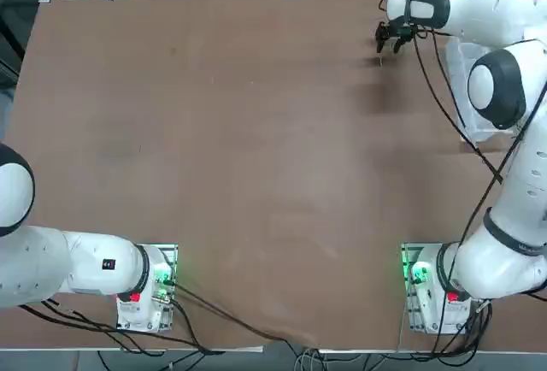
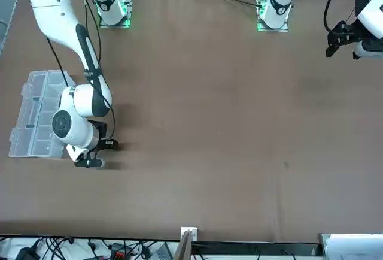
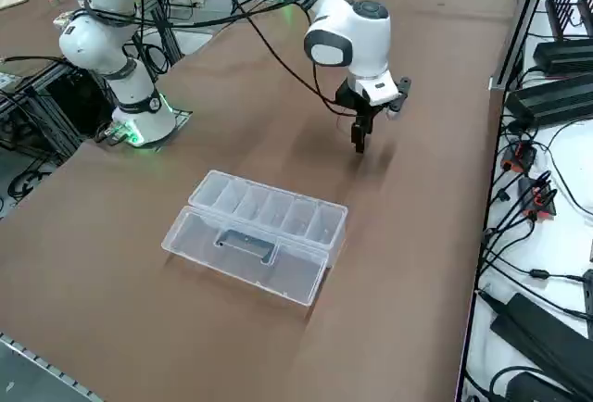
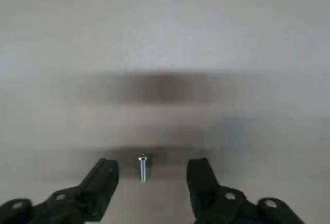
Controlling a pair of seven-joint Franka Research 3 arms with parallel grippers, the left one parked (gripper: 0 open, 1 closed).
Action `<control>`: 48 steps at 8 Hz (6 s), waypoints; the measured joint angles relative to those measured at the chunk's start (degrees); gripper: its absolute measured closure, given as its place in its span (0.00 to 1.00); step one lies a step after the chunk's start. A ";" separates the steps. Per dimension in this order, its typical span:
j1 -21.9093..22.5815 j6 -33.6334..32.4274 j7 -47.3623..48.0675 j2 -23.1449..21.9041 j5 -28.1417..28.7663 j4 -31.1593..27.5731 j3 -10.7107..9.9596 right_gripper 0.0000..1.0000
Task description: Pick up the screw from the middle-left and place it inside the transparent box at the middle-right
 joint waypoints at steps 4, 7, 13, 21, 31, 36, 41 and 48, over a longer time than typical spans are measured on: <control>1.06 1.87 0.16 1.33 0.00 -0.25 0.00 0.31; 1.07 2.88 0.16 2.23 0.00 -0.31 -0.10 0.38; 1.11 2.91 0.16 2.36 -0.01 -0.98 -0.15 0.47; 1.46 2.92 0.16 2.16 -0.16 -1.02 -0.63 0.68; 1.82 2.82 0.10 0.53 -0.32 -0.64 -1.01 0.96; -5.17 -10.86 -14.05 -11.08 -0.61 -0.13 -3.19 0.96; -7.99 -16.51 -36.76 -13.89 -2.87 -1.73 -14.16 0.96; -13.08 -12.02 -43.55 -13.26 -2.90 -6.99 -15.28 0.93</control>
